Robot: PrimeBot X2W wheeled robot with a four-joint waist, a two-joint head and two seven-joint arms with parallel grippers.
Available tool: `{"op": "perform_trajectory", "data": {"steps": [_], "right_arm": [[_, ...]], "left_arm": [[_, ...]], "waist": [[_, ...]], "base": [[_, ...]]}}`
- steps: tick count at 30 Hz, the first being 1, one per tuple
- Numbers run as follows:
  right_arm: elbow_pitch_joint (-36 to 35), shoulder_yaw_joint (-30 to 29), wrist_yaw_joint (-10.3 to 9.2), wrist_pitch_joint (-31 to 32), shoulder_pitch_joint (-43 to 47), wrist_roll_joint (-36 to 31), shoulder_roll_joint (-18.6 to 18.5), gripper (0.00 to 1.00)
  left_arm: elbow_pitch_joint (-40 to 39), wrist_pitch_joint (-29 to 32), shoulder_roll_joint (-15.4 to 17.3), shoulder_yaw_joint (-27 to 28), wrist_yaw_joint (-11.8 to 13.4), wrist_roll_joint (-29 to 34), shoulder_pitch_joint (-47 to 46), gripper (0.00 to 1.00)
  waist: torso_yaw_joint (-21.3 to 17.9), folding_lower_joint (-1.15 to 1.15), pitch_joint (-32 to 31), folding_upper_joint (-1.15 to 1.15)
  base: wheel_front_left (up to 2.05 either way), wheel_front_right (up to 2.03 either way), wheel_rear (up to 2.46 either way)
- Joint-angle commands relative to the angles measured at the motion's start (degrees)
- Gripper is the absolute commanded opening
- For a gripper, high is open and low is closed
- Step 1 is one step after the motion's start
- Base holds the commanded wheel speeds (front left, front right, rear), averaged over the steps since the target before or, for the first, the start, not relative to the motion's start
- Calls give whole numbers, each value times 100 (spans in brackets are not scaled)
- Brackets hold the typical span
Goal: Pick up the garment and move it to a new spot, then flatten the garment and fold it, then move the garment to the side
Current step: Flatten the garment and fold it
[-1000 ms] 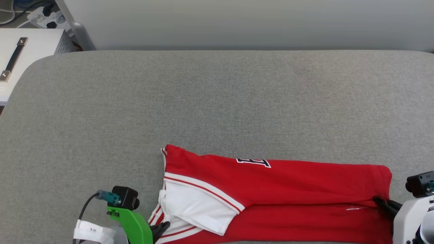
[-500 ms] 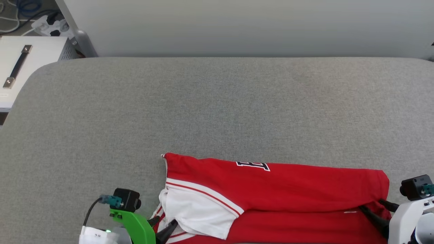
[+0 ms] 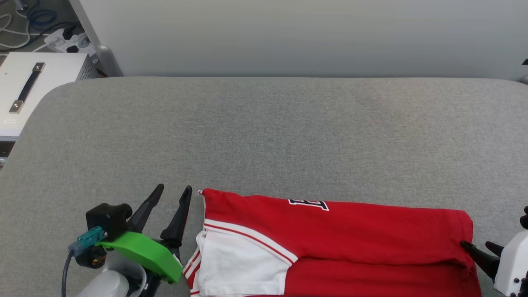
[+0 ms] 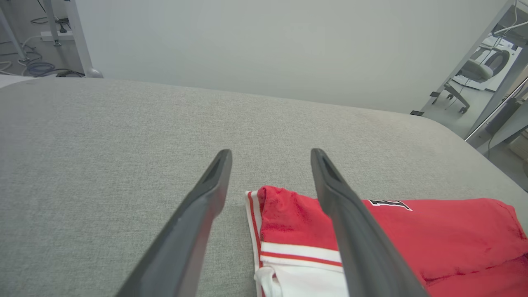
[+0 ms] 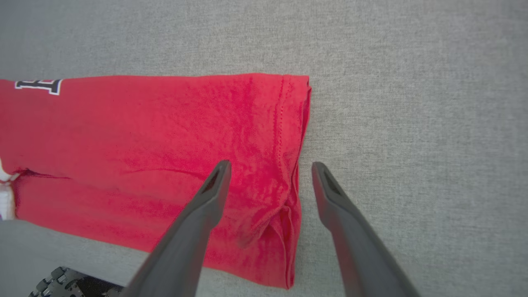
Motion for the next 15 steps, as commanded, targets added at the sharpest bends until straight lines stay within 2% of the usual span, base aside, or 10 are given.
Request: {"op": "perform_trajectory", "data": {"steps": [1,3,4,6,8,15], "right_arm": [[0,-153,-3,153,52,-145,122,100],[-1,-441,-3,396,74,-398,314,100],[-24,-931,-3,706,80,-679,712,100],[-32,-1285,-3,906,92,-879,981,100],[-69,-1540,-3,1086,121,-1055,1183,100],[-123,-2088,-3,1503,224,-1506,1714,100]], "left_arm": [[12,-77,-64,96,47,213,25,100],[-28,-119,-212,304,31,443,45,100],[-189,-127,-404,732,-38,1183,103,100],[-141,-128,-444,799,-30,1885,166,100],[-178,-129,-684,995,-94,2105,230,100],[-153,-129,-1143,1516,-509,2828,386,100]], "waist": [[31,0,61,0],[70,0,124,0],[139,0,247,0],[191,0,330,0],[236,0,408,0],[363,0,614,0]], "base": [[0,0,0],[0,0,0],[0,0,0],[0,0,0],[0,0,0],[0,0,0]]}}
